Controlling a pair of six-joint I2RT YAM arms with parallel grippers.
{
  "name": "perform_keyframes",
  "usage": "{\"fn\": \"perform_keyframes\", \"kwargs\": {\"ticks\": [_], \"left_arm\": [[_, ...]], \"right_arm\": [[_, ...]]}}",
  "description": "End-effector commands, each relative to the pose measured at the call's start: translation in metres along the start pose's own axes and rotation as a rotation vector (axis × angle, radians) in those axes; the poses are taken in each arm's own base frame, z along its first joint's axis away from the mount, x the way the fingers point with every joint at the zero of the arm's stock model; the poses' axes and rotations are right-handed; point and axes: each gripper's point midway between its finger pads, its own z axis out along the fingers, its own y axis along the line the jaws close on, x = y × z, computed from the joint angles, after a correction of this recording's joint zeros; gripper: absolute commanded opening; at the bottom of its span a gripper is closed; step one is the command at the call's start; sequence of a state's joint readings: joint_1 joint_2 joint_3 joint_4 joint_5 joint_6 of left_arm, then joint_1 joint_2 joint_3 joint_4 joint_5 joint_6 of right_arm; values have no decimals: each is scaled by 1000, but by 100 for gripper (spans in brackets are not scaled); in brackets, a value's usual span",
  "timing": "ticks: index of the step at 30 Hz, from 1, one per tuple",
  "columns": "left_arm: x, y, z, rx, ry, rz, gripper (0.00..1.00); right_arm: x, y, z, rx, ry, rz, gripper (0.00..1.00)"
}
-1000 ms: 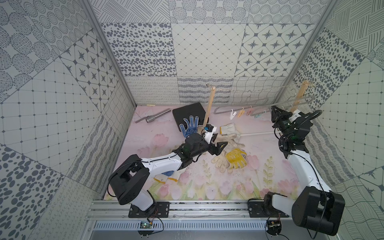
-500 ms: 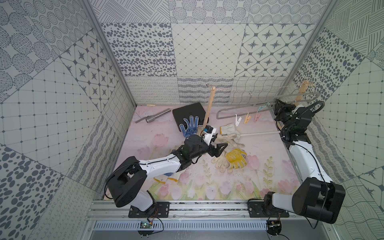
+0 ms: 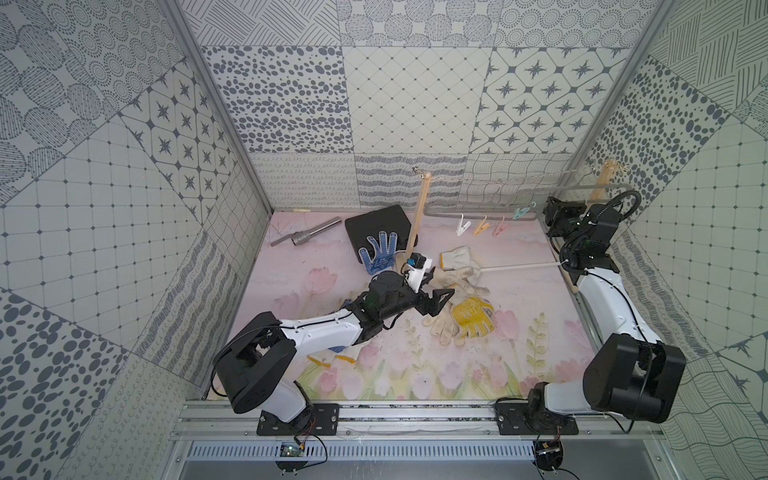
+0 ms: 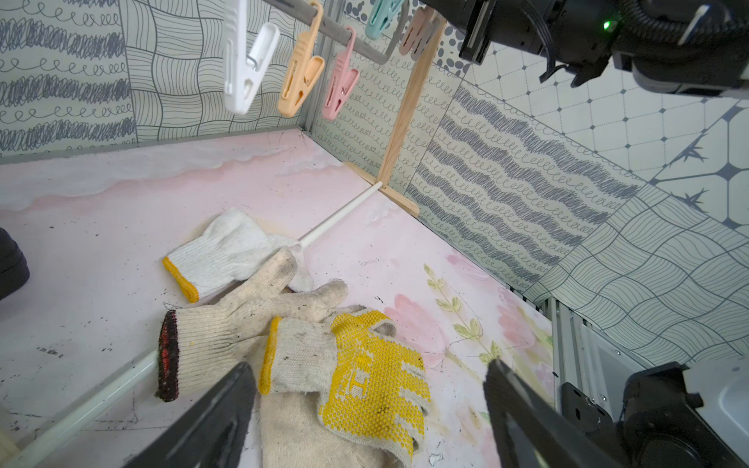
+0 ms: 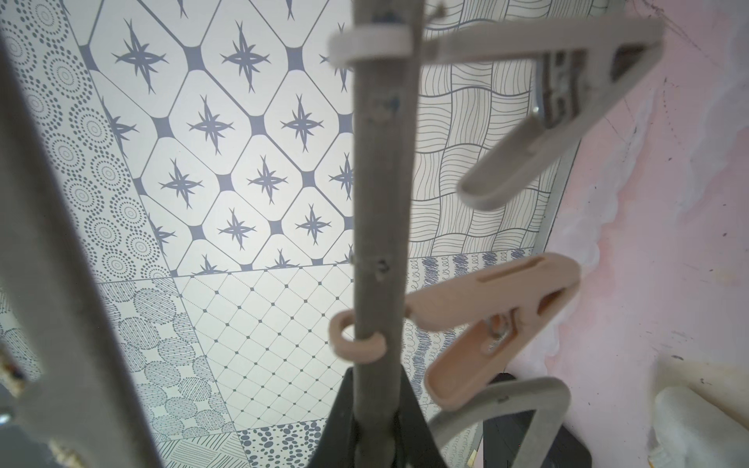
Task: Clip the gloves onto a hanger to dry
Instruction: Adjust the hanger on the clothesline.
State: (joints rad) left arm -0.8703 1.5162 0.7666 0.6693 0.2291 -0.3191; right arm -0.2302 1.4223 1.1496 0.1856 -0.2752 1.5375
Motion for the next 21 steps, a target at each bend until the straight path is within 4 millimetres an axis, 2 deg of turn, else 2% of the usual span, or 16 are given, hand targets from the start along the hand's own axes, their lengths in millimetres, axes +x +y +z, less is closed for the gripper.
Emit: {"fn": "perform_keyframes", "kwargs": {"ticks": [1, 9, 15, 16, 18, 21], "left_arm": [[-10, -9, 1, 37, -44, -2, 90], [-15, -9, -2, 27, -52, 19, 90], [-17, -9, -3, 24, -52, 27, 90], [-17, -9, -3, 24, -52, 26, 90], [-18, -9, -2, 26, -52, 27, 90], [-18, -9, -3, 23, -54, 25, 90]], "right_arm": [[-1, 15, 9, -38, 2, -20, 4], [-3, -21, 20, 19, 11, 4, 4], [-2, -38, 10, 42, 3, -11, 6], [-1, -40, 9, 46, 5, -16, 9], [1, -42, 5, 42, 9, -29, 21], [7, -36, -5, 19, 25, -67, 61]]}}
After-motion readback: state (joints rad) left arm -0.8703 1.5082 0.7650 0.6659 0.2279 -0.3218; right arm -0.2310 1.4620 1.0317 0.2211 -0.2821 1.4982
